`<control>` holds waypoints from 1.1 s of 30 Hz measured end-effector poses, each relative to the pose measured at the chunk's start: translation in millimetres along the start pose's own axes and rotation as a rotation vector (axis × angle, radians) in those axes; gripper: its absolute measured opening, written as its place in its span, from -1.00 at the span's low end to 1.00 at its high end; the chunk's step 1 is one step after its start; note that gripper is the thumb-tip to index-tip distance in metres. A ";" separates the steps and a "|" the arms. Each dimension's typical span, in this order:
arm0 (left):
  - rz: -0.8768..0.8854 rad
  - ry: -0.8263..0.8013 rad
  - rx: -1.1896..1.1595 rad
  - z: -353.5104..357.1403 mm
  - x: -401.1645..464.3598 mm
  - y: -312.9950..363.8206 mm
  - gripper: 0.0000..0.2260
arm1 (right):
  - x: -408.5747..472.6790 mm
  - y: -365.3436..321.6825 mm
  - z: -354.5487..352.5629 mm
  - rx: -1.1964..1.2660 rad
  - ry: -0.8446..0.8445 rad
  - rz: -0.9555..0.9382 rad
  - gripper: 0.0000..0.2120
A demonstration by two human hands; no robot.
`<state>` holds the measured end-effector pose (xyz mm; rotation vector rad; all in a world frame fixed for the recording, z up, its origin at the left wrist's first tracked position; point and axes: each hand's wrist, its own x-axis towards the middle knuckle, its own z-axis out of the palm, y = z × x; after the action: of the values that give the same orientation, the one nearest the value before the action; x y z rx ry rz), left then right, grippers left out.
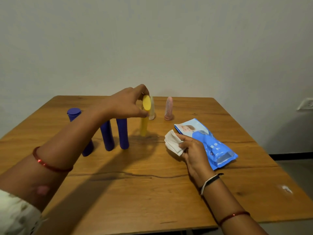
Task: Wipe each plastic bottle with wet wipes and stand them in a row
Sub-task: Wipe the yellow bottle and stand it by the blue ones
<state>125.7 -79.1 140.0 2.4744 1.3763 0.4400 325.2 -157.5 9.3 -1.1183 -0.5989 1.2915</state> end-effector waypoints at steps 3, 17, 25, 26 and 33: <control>-0.024 -0.017 0.015 1.5 1.7 -5.0 -0.51 | 0.4 0.2 -3.4 -0.006 0.012 0.002 -0.55; -0.028 -0.063 0.083 7.2 -1.9 -19.0 -0.51 | -1.5 -4.0 -3.0 -0.023 0.018 0.022 -0.56; -0.041 -0.075 0.048 12.0 -4.3 -23.3 -0.47 | 1.1 -2.6 -5.0 -0.047 0.024 0.019 -0.56; -0.045 -0.078 0.039 12.5 -4.5 -23.5 -0.46 | 0.8 -2.7 -5.1 -0.048 0.023 0.016 -0.56; -0.067 -0.081 0.052 11.5 -4.7 -25.8 -0.48 | 1.6 -1.8 -5.4 -0.051 0.032 0.022 -0.56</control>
<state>107.9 -71.0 119.0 2.4490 1.4509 0.2901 331.0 -157.5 8.4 -1.1885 -0.6000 1.2814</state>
